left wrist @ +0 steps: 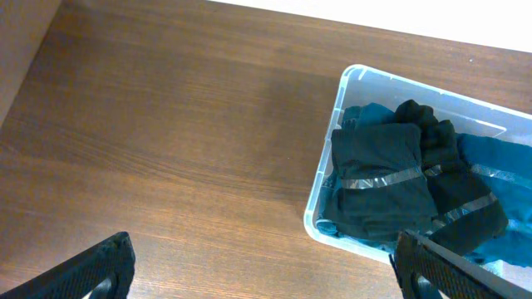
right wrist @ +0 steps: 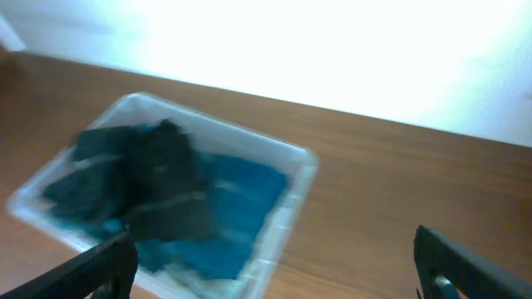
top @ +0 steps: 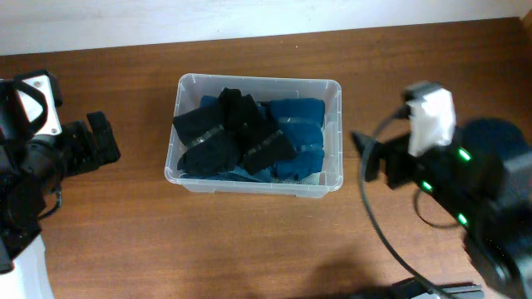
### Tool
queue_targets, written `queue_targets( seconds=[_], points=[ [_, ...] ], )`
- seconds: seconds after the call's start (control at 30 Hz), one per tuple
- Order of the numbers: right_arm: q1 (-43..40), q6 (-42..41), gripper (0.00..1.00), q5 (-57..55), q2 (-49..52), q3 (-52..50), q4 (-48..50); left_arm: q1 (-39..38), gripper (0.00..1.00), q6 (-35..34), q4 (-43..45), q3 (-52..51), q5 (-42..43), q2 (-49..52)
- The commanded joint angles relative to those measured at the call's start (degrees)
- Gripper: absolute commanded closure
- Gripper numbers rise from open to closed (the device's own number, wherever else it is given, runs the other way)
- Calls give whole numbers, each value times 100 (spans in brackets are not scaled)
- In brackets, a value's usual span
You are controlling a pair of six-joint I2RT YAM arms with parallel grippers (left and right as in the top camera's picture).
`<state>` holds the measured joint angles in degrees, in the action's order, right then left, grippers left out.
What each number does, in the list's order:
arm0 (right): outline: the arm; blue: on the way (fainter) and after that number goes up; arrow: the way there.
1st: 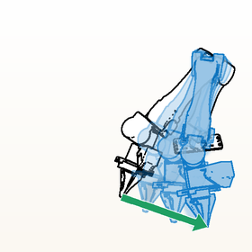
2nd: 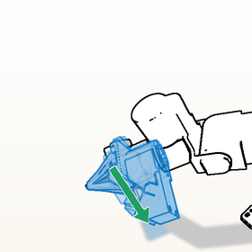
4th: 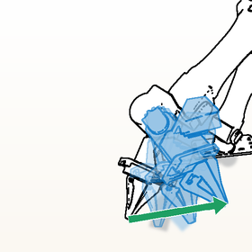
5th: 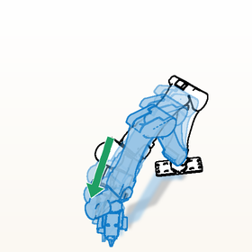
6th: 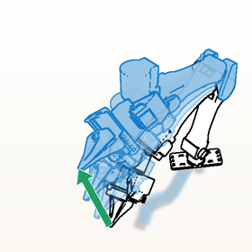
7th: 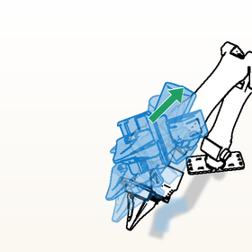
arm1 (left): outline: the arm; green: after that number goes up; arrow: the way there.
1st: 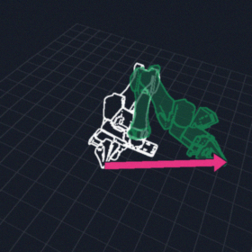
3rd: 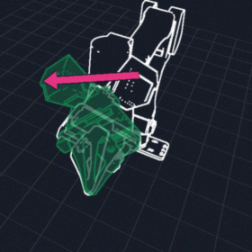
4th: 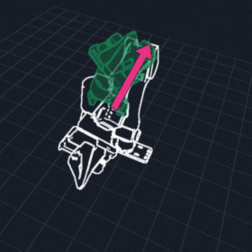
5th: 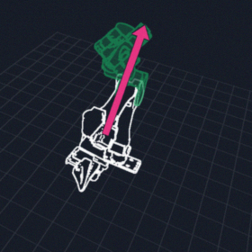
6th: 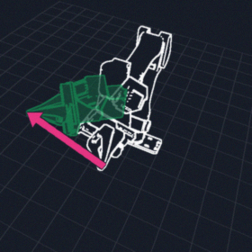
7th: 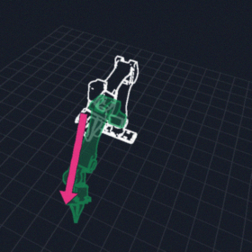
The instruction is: Pack container
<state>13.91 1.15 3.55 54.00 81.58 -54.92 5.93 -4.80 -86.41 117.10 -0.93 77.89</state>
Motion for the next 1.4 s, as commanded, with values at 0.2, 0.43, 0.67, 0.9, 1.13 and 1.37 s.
queue_targets(
  seconds=[0.2,0.43,0.67,0.9,1.13,1.37],
  points=[
    [-1438,162,1,-811,-1836,-1950,122,24,1,-11,-4,0,-57,-13],
    [-1779,140,2,-809,-3486,-3989,293,24,0,-11,-2,0,-57,-13],
    [-1779,140,2,-737,-4708,-5383,568,24,1,-13,-2,0,-57,-13],
    [-1779,140,1,-55,-5305,-6435,1150,24,1,-11,-4,0,-57,-13],
    [-1779,142,2,208,-5381,-6970,1412,24,0,-11,-4,0,-57,-13],
    [-1779,142,3,162,-5364,-7222,1357,24,1,-11,-4,0,-57,-13]
  ],
)
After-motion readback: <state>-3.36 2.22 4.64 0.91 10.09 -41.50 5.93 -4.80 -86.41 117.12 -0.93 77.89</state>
